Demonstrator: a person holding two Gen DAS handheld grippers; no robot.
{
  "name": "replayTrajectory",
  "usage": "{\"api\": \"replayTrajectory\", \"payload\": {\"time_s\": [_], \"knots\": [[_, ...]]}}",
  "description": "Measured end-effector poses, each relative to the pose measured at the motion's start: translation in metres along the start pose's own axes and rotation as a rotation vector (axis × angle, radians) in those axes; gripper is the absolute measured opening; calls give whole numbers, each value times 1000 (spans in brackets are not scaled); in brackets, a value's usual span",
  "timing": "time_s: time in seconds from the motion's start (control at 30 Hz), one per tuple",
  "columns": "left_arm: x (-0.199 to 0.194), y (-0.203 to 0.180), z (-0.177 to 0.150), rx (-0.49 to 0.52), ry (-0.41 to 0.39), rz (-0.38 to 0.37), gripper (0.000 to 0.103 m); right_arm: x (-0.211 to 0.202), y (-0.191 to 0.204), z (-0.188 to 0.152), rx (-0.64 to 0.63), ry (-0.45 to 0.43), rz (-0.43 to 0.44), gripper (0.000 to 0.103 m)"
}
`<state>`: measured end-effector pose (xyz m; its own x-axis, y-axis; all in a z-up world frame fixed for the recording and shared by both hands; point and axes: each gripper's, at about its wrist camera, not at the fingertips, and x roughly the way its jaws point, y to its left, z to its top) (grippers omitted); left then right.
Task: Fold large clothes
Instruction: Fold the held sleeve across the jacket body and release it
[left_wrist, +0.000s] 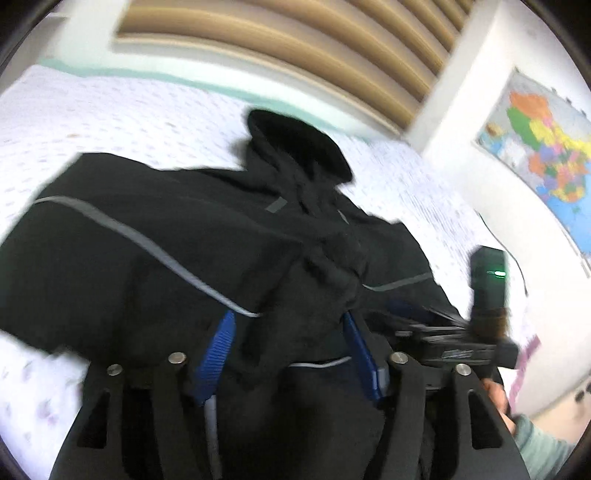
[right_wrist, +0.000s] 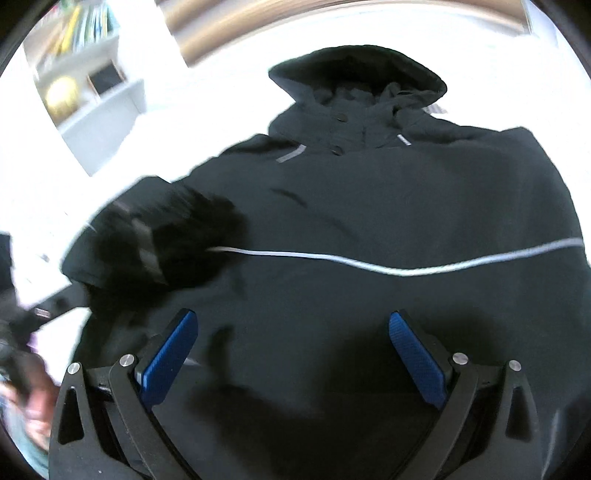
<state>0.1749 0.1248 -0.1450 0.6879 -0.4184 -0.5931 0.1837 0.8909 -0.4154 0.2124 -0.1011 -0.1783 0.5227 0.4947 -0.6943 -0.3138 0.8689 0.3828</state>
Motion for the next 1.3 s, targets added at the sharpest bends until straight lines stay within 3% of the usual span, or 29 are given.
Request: {"api": "replayTrajectory", "payload": {"time_s": [0.1, 0.2, 0.4, 0.53, 0.57, 0.6, 0.67, 0.77, 0.93, 1.07, 1.2, 1.3], "knots": [[5, 11, -13, -40, 19, -51, 64, -5, 10, 6, 84, 33, 114, 103], [8, 12, -23, -18, 4, -39, 64, -10, 25, 10, 107, 32, 171, 103], [7, 31, -27, -95, -25, -126, 64, 3, 58, 10, 120, 88, 198, 103], [8, 33, -28, -103, -30, -136, 64, 25, 79, 19, 152, 107, 172, 102], [8, 32, -28, -99, -29, -131, 64, 31, 84, 20, 165, 114, 177, 93], [8, 30, -28, -92, -27, -123, 64, 38, 87, 21, 167, 126, 174, 75], [4, 27, -26, -80, -29, -95, 64, 51, 101, 25, 113, 164, 27, 51], [-16, 22, -20, -63, -45, -99, 64, 46, 113, 28, 39, 145, -27, 39], [-68, 19, 10, -48, -120, -14, 64, -17, 106, 50, -90, -8, -127, 36], [-78, 26, 40, -54, -151, 59, 64, -61, 75, 70, -105, -80, -226, 36], [-37, 32, 60, -64, -52, 91, 64, -83, 31, 76, -88, -87, -320, 36], [12, 31, 54, -43, 42, 108, 64, -75, -4, 71, -73, -46, -394, 36]]}}
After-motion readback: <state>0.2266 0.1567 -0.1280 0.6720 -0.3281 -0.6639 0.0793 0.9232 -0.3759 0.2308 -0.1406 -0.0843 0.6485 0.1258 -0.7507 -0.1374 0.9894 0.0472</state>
